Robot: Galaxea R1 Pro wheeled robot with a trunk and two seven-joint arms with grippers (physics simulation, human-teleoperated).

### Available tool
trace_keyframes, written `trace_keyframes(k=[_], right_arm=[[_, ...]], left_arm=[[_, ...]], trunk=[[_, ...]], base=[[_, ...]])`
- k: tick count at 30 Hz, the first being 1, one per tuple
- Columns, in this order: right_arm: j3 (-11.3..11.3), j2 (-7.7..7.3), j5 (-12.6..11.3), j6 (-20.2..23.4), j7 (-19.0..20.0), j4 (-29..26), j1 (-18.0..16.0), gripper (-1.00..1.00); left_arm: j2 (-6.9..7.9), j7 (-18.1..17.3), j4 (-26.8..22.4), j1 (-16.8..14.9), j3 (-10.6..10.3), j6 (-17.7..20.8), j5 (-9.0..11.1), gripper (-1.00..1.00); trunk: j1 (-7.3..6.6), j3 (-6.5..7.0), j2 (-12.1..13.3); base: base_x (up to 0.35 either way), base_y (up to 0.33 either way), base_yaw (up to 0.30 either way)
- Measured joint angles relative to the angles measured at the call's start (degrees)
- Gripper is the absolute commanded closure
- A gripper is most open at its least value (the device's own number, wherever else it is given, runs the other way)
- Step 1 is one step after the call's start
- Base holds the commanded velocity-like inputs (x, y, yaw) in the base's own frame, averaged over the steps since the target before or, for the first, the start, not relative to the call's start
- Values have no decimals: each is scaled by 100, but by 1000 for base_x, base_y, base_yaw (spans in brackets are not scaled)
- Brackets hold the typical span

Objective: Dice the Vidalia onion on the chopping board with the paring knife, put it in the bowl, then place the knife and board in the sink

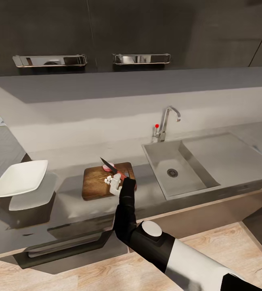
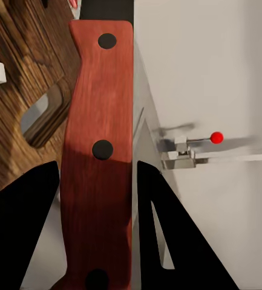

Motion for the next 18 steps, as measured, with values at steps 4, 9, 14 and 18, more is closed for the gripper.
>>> trace_keyframes(k=[4, 9, 14, 18], right_arm=[[0, 0, 0, 5, 7, 110, 0, 100], [0, 0, -4, 6, 9, 140, 0, 100], [1, 0, -7, 6, 97, 211, 0, 100], [5, 0, -4, 6, 165, 222, 0, 100]], left_arm=[[0, 0, 1, -1, 0, 3, 0, -100], [0, 0, 1, -2, 0, 6, 0, -100], [0, 0, 2, -2, 0, 11, 0, -100], [0, 0, -1, -2, 0, 12, 0, -100]], trunk=[[0, 0, 0], [0, 0, 0], [0, 0, 0], [0, 0, 0]], base=[[0, 0, 0], [0, 0, 0], [0, 0, 0], [0, 0, 0]])
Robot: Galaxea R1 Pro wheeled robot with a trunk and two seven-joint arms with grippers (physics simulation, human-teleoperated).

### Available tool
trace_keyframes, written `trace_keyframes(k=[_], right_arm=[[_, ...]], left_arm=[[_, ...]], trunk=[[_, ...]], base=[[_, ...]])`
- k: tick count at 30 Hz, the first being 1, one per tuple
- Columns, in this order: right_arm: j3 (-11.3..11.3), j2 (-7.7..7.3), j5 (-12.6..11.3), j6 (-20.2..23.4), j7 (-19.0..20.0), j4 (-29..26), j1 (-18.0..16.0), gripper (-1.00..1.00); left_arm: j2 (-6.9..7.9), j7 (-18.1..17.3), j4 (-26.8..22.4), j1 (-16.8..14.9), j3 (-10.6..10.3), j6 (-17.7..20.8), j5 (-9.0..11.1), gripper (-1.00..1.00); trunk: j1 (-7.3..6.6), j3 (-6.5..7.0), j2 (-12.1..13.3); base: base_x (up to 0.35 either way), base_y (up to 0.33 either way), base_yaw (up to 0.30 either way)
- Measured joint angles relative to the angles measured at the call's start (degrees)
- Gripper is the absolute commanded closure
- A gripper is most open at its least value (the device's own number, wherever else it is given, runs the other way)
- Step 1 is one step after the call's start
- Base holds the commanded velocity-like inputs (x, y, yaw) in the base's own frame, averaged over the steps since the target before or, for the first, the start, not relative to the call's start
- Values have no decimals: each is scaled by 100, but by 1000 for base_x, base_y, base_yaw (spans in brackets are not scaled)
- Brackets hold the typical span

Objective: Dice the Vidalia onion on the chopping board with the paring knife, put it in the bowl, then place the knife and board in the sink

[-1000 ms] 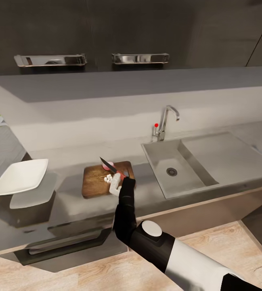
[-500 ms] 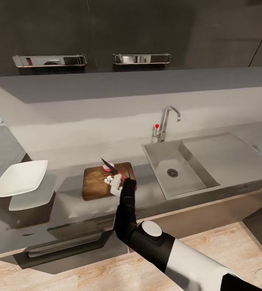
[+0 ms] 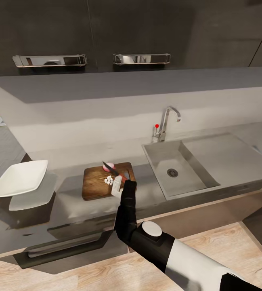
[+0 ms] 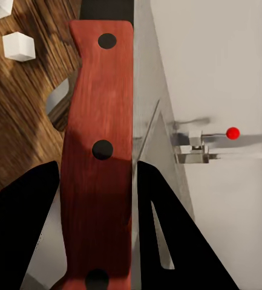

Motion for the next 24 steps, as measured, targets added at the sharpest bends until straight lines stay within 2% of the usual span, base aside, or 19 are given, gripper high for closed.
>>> trace_keyframes(k=[5, 6, 7, 24], right_arm=[[2, 0, 13, 4, 115, 26, 0, 100], [8, -1, -37, -5, 128, 277, 1, 100], [10, 0, -1, 1, 129, 294, 0, 100], [16, 0, 6, -2, 129, 288, 0, 100]], left_arm=[[1, 0, 1, 1, 0, 2, 0, -100], [0, 0, 1, 0, 0, 8, 0, -100], [0, 0, 1, 2, 0, 3, 0, -100], [0, 0, 3, 2, 0, 0, 0, -100]], trunk=[[0, 0, 0], [0, 0, 1], [0, 0, 0], [0, 0, 0]], base=[[0, 0, 0], [0, 0, 0], [0, 0, 0], [15, 36, 0]])
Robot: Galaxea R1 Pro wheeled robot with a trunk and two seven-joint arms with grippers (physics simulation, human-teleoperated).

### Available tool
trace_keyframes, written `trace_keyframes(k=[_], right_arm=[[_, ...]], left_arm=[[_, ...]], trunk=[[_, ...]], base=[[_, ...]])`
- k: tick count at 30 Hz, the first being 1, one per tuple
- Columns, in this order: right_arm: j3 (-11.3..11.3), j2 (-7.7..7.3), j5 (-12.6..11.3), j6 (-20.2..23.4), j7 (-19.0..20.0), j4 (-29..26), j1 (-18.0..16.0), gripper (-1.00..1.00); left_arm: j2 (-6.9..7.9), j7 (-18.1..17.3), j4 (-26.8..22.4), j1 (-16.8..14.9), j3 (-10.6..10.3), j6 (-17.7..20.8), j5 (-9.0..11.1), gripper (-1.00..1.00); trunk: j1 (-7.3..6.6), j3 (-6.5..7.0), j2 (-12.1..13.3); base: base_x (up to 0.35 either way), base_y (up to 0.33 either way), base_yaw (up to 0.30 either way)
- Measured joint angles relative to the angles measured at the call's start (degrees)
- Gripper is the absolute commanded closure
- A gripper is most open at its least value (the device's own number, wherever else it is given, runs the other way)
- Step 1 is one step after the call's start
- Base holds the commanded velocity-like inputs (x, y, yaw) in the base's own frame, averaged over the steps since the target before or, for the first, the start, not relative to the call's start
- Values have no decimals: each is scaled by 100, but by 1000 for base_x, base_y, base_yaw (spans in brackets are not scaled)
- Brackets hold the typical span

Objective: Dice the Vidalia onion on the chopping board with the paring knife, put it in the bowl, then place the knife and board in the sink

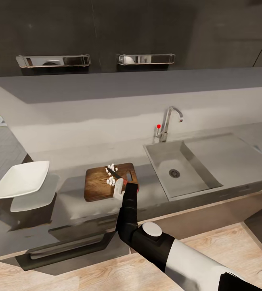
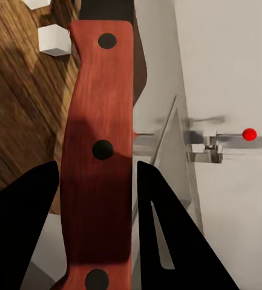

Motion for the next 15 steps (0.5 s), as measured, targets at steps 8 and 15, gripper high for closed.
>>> trace_keyframes(k=[8, 15], right_arm=[[-415, 0, 51, -24, 7, -890, -2, 100], [-1958, -1, 73, -36, 464, -2074, -3, 100]], left_arm=[[0, 0, 0, -1, 0, 0, 0, -100], [0, 0, 0, 0, 0, 0, 0, -100]], trunk=[[0, 0, -1], [0, 1, -1]], base=[[0, 0, 0], [0, 0, 0]])
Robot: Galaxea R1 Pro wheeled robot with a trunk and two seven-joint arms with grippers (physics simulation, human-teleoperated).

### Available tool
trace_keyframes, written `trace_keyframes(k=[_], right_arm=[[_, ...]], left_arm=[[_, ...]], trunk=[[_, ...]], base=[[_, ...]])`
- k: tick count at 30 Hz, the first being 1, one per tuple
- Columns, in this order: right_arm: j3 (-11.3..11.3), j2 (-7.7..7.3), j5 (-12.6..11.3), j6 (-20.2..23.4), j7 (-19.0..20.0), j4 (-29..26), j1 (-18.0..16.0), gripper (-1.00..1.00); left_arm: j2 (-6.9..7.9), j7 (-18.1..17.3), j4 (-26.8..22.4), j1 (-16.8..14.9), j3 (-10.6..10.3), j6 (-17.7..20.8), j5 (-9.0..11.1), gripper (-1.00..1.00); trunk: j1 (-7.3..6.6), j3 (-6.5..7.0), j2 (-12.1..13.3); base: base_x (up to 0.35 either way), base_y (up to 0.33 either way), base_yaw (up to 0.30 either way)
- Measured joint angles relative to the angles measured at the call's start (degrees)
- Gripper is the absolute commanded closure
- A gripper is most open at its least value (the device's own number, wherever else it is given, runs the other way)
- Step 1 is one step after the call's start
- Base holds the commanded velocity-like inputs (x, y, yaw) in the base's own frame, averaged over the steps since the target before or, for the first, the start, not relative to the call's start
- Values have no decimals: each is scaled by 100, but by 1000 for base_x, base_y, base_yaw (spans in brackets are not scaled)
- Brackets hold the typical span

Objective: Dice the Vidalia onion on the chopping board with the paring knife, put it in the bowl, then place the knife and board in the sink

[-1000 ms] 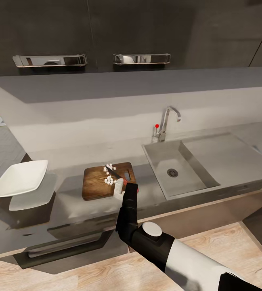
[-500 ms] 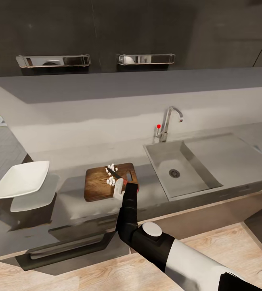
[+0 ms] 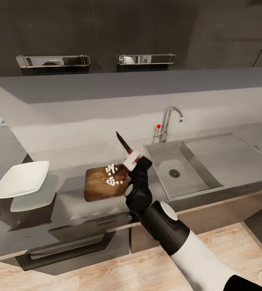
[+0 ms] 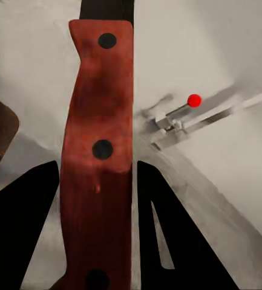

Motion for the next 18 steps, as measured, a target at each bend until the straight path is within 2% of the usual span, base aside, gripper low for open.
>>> trace_keyframes(k=[5, 6, 8, 9, 10, 13, 16, 18], right_arm=[[-1564, -1, -97, -156, 975, -266, -1, 100], [-1990, -2, -126, -291, 1357, -277, -1, 100], [-2585, -2, -143, -495, 2004, -284, -1, 100], [-3002, -3, -134, -591, 2518, -287, -2, 100], [-3257, -35, -144, -627, 2867, -288, -1, 100], [-3765, -234, -146, -679, 3727, -279, -1, 100], [-3978, -401, -150, -702, 4118, -245, -1, 100], [-4015, -472, -158, -703, 4183, -230, -1, 100]], left_arm=[[0, 0, 0, 1, 0, 0, 0, -100], [0, 0, 0, 0, 0, 0, 0, -100], [0, 0, 0, 0, 0, 4, 0, -100], [0, 0, 0, 0, 0, 7, 0, -100], [0, 0, 0, 0, 0, 7, 0, -100], [0, 1, 0, -1, 0, 8, 0, -100], [0, 1, 0, 0, 1, 9, 0, -100], [0, 0, 0, -1, 1, 9, 0, -100]], trunk=[[0, 0, 1], [0, 0, 1], [0, 0, 1], [0, -1, 1], [-1, -1, 1], [-1, -1, 0], [-2, -1, 0], [-2, -1, 0]], base=[[0, 0, 0], [0, 0, 0], [27, 0, 0], [82, 0, 0], [114, 0, 0], [147, 0, 0], [166, -14, 0], [171, -100, 0]])
